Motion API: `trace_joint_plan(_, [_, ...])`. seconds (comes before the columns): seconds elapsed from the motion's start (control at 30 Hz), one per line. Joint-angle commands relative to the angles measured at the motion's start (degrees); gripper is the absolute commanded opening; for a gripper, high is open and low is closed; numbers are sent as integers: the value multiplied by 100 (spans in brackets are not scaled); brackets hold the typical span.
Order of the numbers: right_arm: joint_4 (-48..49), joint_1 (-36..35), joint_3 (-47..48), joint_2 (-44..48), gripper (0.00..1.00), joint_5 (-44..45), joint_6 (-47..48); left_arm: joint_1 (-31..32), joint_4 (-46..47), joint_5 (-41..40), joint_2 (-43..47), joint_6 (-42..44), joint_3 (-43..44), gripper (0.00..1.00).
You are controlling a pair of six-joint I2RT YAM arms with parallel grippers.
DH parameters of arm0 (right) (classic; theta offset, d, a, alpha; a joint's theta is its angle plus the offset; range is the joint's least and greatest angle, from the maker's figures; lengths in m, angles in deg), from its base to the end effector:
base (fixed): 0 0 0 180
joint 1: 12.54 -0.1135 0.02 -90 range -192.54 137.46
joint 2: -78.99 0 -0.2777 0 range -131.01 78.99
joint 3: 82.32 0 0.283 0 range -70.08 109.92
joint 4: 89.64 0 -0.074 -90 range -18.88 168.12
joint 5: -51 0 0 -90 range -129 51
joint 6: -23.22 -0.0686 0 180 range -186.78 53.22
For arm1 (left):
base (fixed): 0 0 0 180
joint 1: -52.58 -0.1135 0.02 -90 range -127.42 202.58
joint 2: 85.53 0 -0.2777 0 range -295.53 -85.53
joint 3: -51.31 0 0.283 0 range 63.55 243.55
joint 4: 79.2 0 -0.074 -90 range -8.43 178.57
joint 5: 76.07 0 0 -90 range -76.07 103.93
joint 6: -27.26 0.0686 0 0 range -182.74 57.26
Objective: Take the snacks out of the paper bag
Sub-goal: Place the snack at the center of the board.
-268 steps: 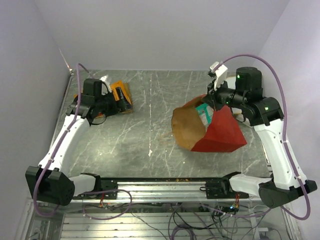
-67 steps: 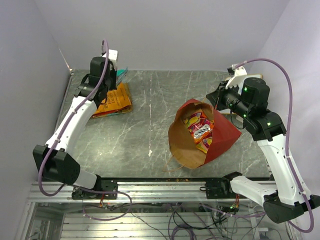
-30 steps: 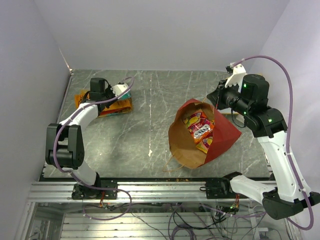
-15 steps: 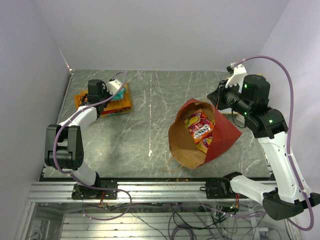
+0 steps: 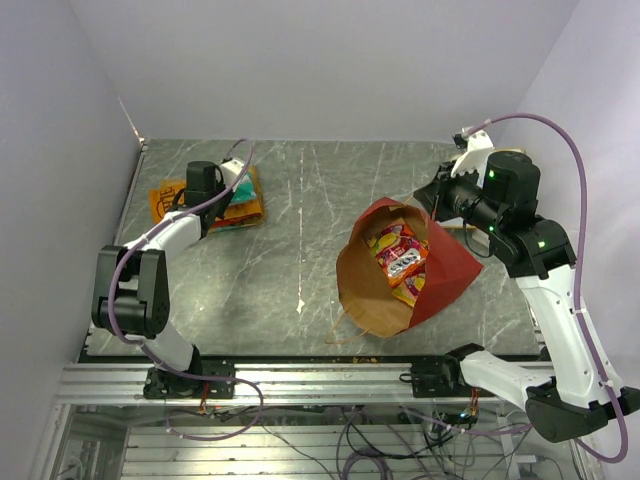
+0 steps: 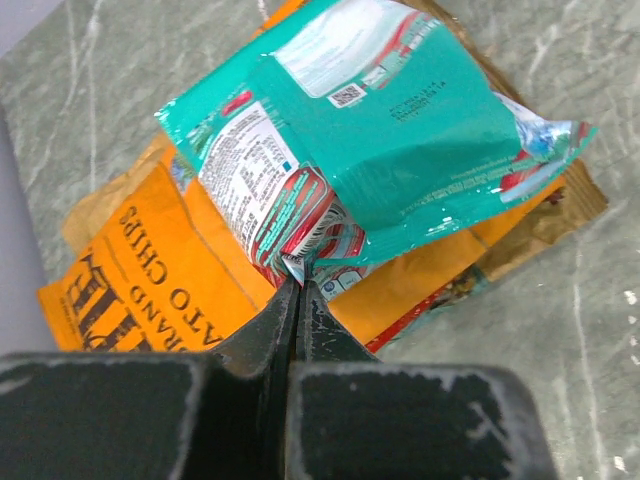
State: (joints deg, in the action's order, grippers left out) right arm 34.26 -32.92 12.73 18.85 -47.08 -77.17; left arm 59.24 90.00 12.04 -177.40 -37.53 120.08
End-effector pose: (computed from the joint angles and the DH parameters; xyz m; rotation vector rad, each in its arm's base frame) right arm 0.2274 0.0948 0.4650 -0.2660 1.9507 0.4912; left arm 0.4052 -0.0450 0.2005 0.5775 2.0923 0.2217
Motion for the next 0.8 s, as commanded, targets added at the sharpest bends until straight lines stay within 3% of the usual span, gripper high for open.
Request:
trace_joint_plan(0.0, [163, -18, -3, 98, 0, 9, -15, 116, -293, -21, -164, -346, 255, 7])
trace_joint_plan(0.23, [184, -19, -87, 195, 0, 61, -41, 117, -416, -190, -87, -348, 127, 8])
trace_joint_plan(0.47, [193, -18, -101, 219, 0, 42, -24, 99, -476, -315, 490, -612, 58, 48])
trace_joint_plan(0.63, [247, -19, -133, 239, 0, 54, 5, 97, -448, 52, 1460, -1389, -188, 60])
trace_joint_plan(0.7, [267, -19, -144, 238, 0, 65, 17, 99, -346, 367, 1876, -2008, -377, 61])
trace_joint_plan(0.77, [312, -19, -182, 249, 0, 71, 13, 129, -156, 801, 2274, -2818, -648, 67])
